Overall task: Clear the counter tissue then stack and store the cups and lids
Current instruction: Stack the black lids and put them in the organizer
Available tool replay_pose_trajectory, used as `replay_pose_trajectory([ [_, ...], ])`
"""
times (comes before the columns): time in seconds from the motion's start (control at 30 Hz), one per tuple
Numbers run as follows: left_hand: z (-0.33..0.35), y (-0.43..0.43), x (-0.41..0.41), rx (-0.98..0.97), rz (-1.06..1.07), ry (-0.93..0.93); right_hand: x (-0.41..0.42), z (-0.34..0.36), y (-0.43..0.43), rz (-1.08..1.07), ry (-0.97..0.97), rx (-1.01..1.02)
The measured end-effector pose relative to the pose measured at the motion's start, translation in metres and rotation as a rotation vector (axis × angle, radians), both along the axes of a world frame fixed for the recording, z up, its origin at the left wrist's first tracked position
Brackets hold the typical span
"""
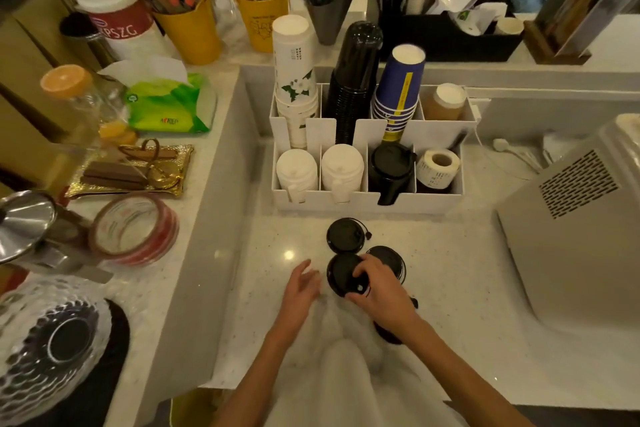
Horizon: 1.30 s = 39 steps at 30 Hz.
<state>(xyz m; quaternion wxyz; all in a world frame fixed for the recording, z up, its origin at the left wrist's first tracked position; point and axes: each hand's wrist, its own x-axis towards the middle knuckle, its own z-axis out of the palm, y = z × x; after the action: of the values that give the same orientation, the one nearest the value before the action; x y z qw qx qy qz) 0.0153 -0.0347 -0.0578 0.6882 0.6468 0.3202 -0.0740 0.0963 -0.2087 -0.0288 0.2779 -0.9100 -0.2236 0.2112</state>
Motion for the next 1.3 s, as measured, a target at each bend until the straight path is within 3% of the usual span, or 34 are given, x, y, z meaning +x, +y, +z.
replay_pose_trajectory([
  [0.07, 0.011, -0.001, 0.001, -0.315, 0.133, 0.048, 0.003, 0.013, -0.002, -0.004, 0.049, 0.096],
  [0.13, 0.018, -0.005, 0.001, -0.630, 0.133, 0.048, -0.003, 0.021, 0.001, 0.038, 0.061, 0.116],
  [0.23, 0.026, -0.017, 0.006, -0.880, 0.197, 0.066, -0.019, 0.023, 0.010, 0.068, 0.084, 0.098],
  [0.4, 0.023, -0.021, 0.012, -0.889, 0.267, 0.084, -0.009, 0.028, 0.006, -0.002, 0.320, 0.151],
  [0.53, 0.024, -0.013, 0.011, -0.997, 0.356, 0.098, 0.039, 0.022, -0.020, -0.243, 0.110, 0.080],
  [0.63, 0.021, -0.009, 0.009, -1.018, 0.382, 0.098, 0.059, 0.002, -0.036, -0.324, 0.174, -0.061],
  [0.73, 0.021, -0.006, 0.009, -1.032, 0.401, 0.099, 0.053, -0.017, -0.037, -0.216, 0.219, -0.135],
  [0.83, 0.021, -0.006, 0.009, -1.057, 0.423, 0.083, 0.039, -0.033, -0.034, -0.093, 0.050, -0.196],
  [0.93, 0.023, -0.007, 0.010, -1.074, 0.434, 0.069, 0.037, -0.034, -0.033, -0.112, -0.017, -0.177],
  [1.1, 0.027, -0.006, 0.011, -1.070, 0.428, 0.089, 0.035, -0.003, -0.027, -0.191, 0.136, 0.086],
  [1.2, 0.027, -0.010, 0.010, -1.095, 0.349, 0.056, 0.023, 0.032, -0.017, -0.058, 0.172, 0.222],
  [1.3, 0.029, -0.014, 0.010, -1.093, 0.235, 0.037, 0.005, 0.055, -0.001, 0.101, 0.144, 0.172],
])
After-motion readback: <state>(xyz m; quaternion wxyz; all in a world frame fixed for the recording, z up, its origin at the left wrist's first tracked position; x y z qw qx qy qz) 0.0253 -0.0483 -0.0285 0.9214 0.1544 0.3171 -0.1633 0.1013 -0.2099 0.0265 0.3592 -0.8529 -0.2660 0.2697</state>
